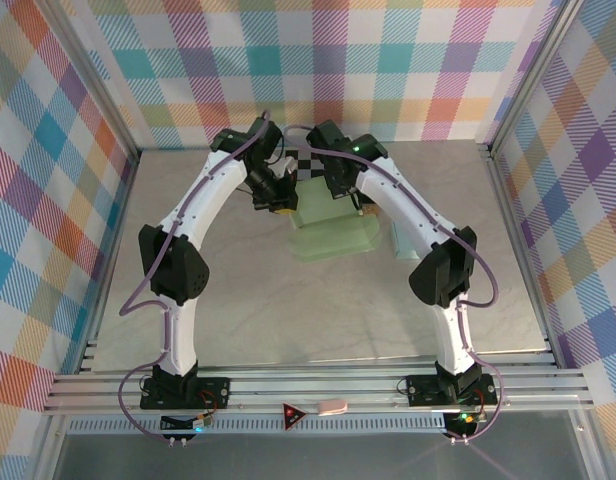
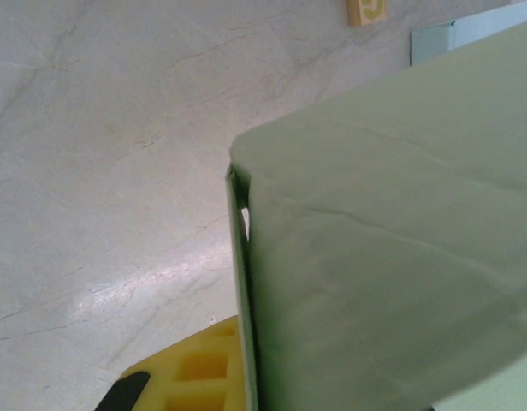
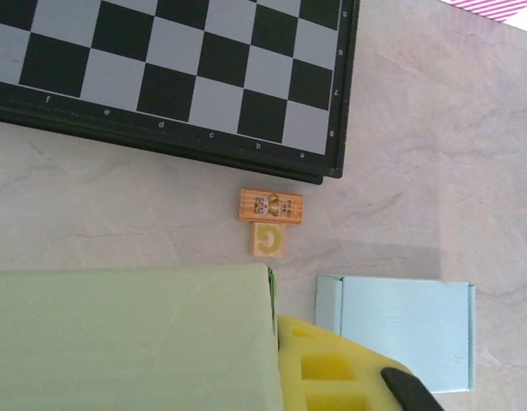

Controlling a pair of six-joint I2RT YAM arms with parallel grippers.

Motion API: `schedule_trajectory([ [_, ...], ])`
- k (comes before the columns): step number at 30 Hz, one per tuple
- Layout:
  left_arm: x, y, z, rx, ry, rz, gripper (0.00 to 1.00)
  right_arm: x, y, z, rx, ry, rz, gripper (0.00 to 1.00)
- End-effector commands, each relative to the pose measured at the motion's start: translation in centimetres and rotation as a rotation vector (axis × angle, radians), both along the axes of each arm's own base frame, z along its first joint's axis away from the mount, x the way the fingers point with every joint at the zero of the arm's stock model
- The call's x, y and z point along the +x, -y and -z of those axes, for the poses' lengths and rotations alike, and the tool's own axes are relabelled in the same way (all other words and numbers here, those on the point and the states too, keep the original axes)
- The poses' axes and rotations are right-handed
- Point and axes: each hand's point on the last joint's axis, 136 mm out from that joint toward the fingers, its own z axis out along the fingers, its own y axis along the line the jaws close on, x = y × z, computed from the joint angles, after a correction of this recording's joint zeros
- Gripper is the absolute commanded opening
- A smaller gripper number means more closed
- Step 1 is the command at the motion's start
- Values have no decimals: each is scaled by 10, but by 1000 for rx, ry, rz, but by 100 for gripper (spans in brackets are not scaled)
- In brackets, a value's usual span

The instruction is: Fold the paper box

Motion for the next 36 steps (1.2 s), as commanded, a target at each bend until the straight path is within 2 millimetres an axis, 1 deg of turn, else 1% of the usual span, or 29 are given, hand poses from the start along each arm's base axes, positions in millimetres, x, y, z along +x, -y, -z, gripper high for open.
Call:
schedule_trajectory([
  [1, -4, 0, -14, -13, 5, 0, 0, -2, 22, 1, -133, 2, 54, 0],
  [4, -4, 1, -14, -14, 4, 0, 0, -3, 18, 0, -105, -4, 48, 0],
  [5, -4, 0, -15, -14, 6, 1, 0, -5, 11, 1, -64, -26, 29, 1],
  [6, -4, 0, -15, -14, 7, -1, 0, -6, 8, 0, -37, -32, 20, 5],
  [10, -5, 0, -14, -11, 0, -5, 0, -11, -2, -13, 113, -61, -4, 33],
  [11, -5, -1, -13, -9, -1, -5, 0, -12, -3, -17, 141, -64, -6, 37],
  [12, -5, -1, -14, -7, 1, -5, 0, -13, -4, -20, 162, -69, -6, 38],
  [14, -5, -1, -13, -6, -2, -4, 0, -15, -4, -22, 199, -87, -1, 40],
  [16, -5, -1, -13, -8, -1, -4, 0, -17, -2, -20, 204, -103, 5, 37],
  [21, -4, -1, -14, -9, 1, -4, 0, -18, 6, -5, 150, -126, 27, 23],
  [23, -5, -1, -14, -9, 1, -5, 0, -16, 12, -2, 111, -114, 38, 14],
  [28, -5, -1, -14, -7, 3, -5, 0, -10, 23, 4, -2, -94, 51, 7],
  [32, -5, 2, -15, -9, 3, -5, 0, -10, 30, 10, -65, -93, 89, 2],
  [36, -5, 6, -14, 3, 2, -5, 0, -10, 27, 11, -114, -67, 89, 0],
])
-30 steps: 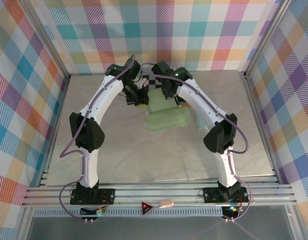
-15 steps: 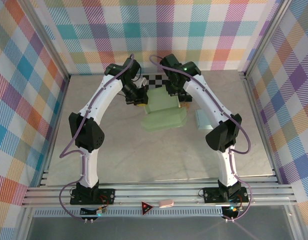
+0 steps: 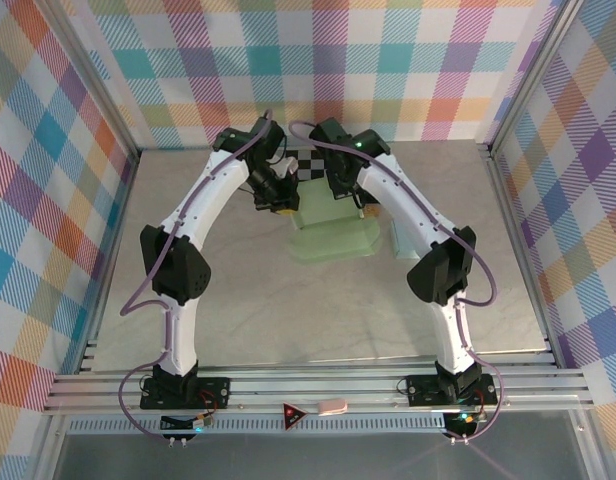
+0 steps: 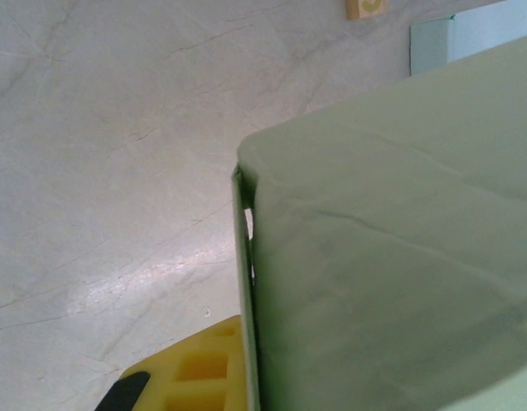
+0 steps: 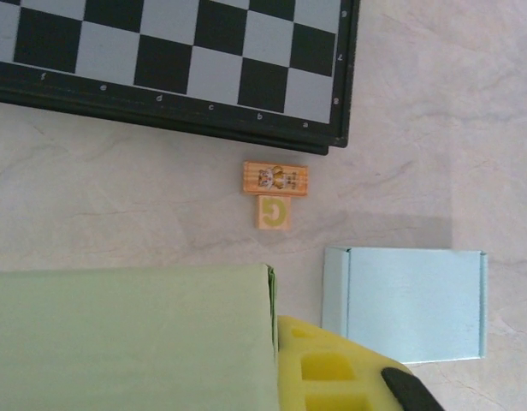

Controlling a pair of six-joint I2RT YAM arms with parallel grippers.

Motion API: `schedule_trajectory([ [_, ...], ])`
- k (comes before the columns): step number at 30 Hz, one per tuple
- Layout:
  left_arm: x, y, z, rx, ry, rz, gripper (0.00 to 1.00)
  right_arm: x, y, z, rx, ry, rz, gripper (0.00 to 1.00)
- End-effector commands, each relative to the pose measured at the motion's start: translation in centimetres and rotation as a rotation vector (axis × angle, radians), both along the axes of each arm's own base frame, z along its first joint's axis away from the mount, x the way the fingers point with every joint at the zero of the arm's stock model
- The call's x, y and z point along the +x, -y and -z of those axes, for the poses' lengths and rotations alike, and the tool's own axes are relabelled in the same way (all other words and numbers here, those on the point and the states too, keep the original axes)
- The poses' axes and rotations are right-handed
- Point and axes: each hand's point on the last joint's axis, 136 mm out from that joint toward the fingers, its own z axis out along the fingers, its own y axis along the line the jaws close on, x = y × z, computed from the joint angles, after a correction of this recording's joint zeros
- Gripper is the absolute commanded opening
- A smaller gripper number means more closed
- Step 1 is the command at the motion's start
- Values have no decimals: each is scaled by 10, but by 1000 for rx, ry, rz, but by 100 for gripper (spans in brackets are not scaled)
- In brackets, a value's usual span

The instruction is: Fold the paper box

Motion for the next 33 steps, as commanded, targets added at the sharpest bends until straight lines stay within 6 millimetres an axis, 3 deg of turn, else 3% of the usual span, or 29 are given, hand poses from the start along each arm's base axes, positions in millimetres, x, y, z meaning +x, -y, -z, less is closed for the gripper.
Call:
schedule_trajectory([
  [1, -1, 2, -12, -1, 13, -3, 0, 0, 23, 8, -170, 0, 49, 0],
  [9, 3, 8, -13, 6, 22, -37, 0, 0, 21, 8, -237, 32, 80, 0],
  [14, 3, 9, -13, 1, 21, -41, 0, 0, 14, 7, -168, 16, 70, 1],
  [17, 2, 8, -12, 6, 16, -44, 0, -4, 4, 0, 0, -25, 50, 22],
  [21, 1, 7, -11, 15, 12, -40, 0, -8, -11, -25, 220, -34, -5, 43],
  [26, 2, 8, -10, 12, 13, -37, 0, -14, -23, -43, 417, -80, -47, 50],
  [33, 1, 7, -9, 18, 10, -35, 0, -16, -18, -55, 452, -60, -66, 46],
])
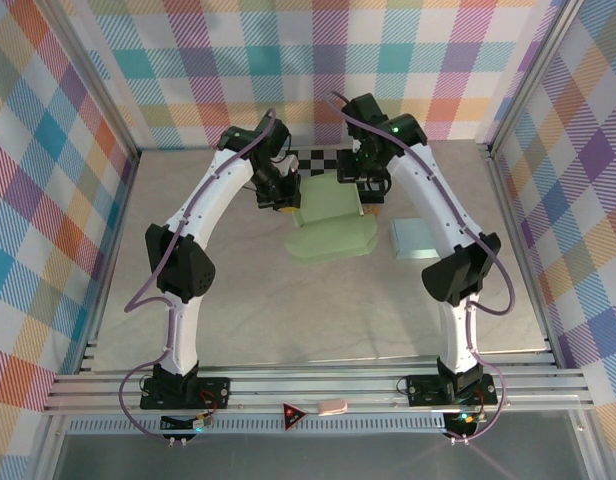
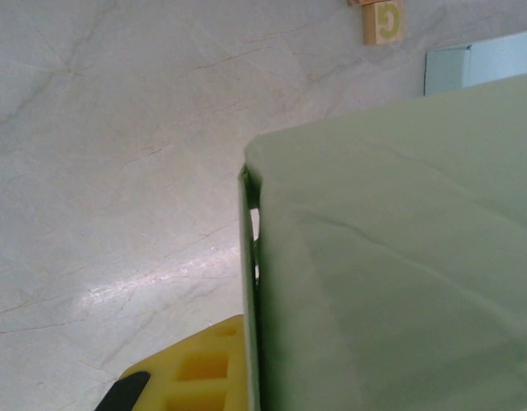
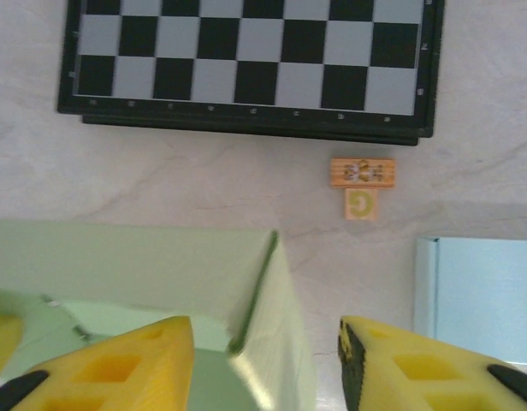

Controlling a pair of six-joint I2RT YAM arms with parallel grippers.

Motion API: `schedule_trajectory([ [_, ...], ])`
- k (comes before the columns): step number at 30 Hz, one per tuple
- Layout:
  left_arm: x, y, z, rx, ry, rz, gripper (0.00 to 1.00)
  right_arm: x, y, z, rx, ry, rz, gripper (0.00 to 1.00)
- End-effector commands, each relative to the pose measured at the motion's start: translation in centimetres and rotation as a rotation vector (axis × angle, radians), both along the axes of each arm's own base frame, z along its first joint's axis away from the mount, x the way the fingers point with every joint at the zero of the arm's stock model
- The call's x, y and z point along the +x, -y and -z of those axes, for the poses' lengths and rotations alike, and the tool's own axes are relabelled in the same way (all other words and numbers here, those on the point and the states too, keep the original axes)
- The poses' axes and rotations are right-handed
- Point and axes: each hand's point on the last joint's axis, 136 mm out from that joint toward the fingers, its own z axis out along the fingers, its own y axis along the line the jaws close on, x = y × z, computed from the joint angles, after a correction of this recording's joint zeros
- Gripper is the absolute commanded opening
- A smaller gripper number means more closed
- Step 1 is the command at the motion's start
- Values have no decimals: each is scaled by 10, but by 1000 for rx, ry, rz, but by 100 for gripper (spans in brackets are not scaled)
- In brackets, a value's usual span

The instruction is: Fold the paper box

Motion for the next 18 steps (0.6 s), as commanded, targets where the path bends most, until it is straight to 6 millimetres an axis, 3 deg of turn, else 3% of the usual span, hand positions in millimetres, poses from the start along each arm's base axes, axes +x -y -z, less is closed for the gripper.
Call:
schedule_trajectory([
  [1, -7, 2, -12, -14, 4, 13, 0, -6, -6, -12, 52, 8, -35, 44],
  [8, -6, 2, -12, -16, 5, 12, 0, -6, 11, 11, -77, -9, -7, 32],
  [11, -6, 3, -13, -18, 5, 13, 0, -1, 14, 21, -114, -7, -1, 18],
  [14, -6, 3, -13, -21, 5, 15, 0, 5, 13, 22, -117, 10, 1, 13],
  [16, -6, 3, -14, -22, 4, 15, 0, 9, 11, 23, -119, 12, 4, 1],
  [18, -6, 3, -14, -22, 5, 14, 0, 11, 11, 25, -135, 10, 11, 0],
])
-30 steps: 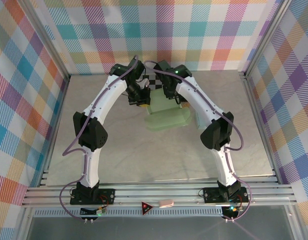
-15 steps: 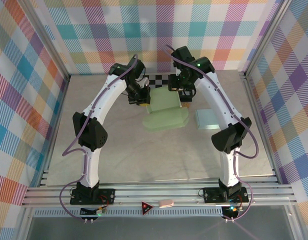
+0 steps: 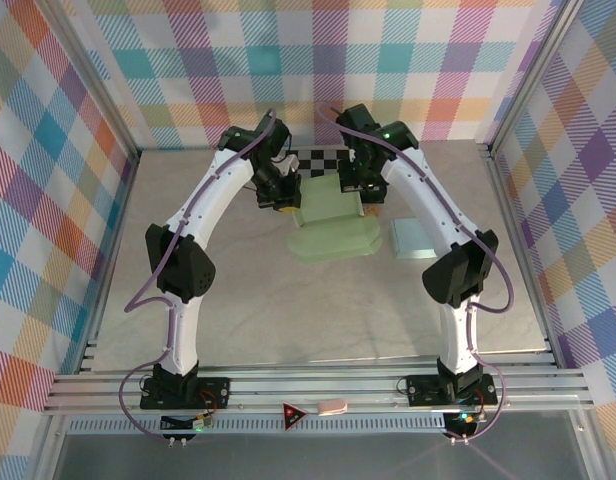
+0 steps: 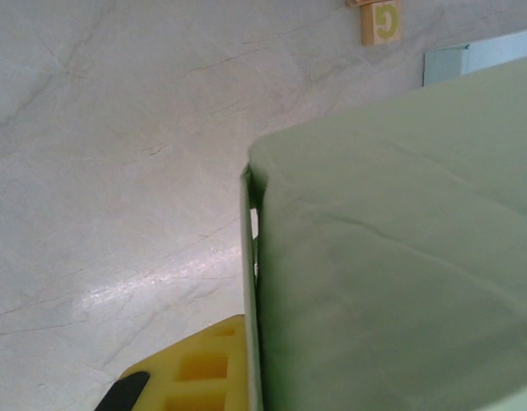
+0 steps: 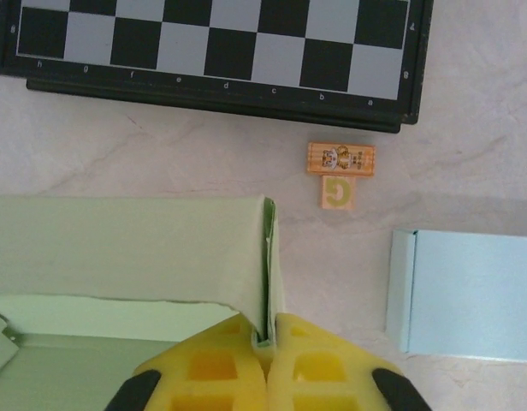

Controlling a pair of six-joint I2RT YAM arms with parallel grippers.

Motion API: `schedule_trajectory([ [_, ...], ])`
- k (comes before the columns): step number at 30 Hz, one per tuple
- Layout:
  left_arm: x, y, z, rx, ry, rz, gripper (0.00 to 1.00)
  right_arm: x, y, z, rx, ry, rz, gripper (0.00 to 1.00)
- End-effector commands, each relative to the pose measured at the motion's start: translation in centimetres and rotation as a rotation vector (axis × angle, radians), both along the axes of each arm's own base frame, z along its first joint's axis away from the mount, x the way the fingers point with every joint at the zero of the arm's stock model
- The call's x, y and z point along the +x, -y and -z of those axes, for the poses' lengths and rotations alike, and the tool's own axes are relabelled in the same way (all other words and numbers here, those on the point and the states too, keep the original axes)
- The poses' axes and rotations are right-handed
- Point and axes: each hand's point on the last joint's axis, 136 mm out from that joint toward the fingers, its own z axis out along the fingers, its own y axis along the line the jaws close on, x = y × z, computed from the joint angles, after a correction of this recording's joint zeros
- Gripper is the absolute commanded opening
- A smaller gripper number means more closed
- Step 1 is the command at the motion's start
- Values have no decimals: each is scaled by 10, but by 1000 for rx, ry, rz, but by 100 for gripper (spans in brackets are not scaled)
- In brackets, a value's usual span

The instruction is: Fold the paper box

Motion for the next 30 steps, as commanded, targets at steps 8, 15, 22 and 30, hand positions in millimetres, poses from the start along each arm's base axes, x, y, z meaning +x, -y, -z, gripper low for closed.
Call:
schedule_trajectory([
  [8, -6, 4, -14, -24, 3, 10, 0, 4, 10, 1, -248, 99, 96, 0],
  [15, -5, 5, -12, -23, -2, 13, 0, 7, 4, -3, -219, 114, 65, 26],
  [22, -4, 5, -12, -24, -1, 14, 0, 10, -3, 9, -187, 78, 57, 25],
  [30, -4, 5, -12, -23, 1, 11, 0, 13, 7, 8, -250, 89, 114, 0],
])
